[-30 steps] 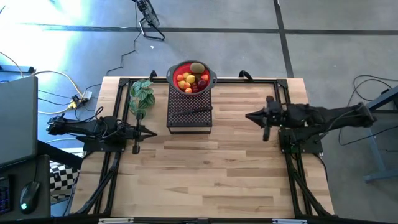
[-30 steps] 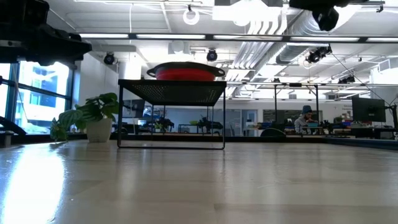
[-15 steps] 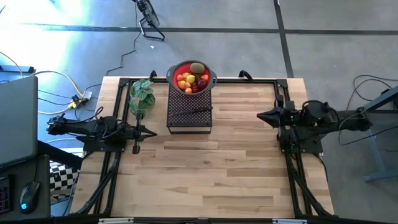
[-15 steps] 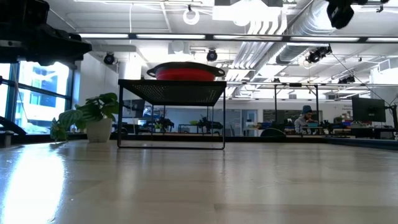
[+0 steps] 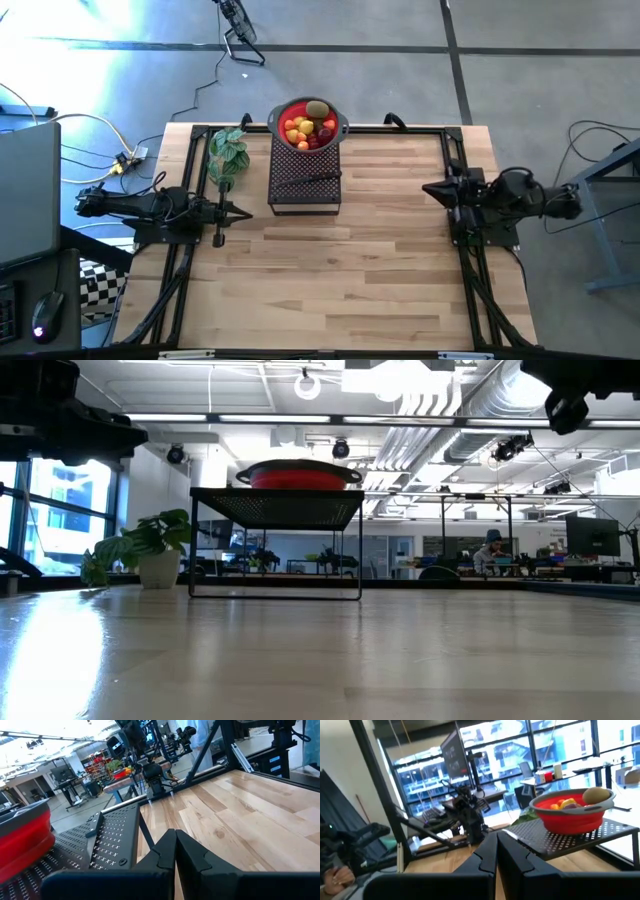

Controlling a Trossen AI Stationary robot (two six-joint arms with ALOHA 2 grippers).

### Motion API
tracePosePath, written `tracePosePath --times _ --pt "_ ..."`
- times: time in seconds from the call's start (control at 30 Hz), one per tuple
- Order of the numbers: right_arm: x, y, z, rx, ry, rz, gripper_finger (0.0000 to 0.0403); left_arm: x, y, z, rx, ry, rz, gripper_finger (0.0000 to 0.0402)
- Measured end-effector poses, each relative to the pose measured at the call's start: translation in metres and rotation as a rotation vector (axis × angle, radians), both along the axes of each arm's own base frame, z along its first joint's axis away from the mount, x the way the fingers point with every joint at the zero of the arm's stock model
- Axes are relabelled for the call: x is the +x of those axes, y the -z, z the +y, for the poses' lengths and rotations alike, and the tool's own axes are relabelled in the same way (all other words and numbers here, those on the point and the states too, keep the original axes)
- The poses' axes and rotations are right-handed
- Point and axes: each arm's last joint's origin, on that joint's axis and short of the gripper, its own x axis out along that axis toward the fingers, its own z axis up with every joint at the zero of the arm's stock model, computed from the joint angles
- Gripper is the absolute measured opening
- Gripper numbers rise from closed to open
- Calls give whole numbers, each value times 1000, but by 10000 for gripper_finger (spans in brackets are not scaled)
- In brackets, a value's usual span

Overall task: Pick & Place Fruit
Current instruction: Return to home position

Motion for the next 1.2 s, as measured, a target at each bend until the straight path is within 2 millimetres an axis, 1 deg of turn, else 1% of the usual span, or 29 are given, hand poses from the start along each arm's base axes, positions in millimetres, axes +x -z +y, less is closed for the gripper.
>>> tracePosePath --times 0.1,0.2,0.33,0.5,0.93,1.07,1.2 --pt "-5 7 -1 4 3 -32 3 0 0 0 0 0 0 3" --pt "-3 13 -1 2 15 -5 3 0 0 0 0 0 1 3" --pt "-4 11 -1 4 11 -27 3 0 0 0 4 -1 2 3" --pt "0 16 0 7 8 -41 3 0 0 0 4 -1 2 3" --pt "19 59 3 8 -35 -32 3 0 0 0 4 -6 2 3" --pt "23 76 4 1 -35 -19 3 0 0 0 4 -6 2 3" --pt "25 84 4 2 -31 17 3 0 0 0 4 -7 2 3"
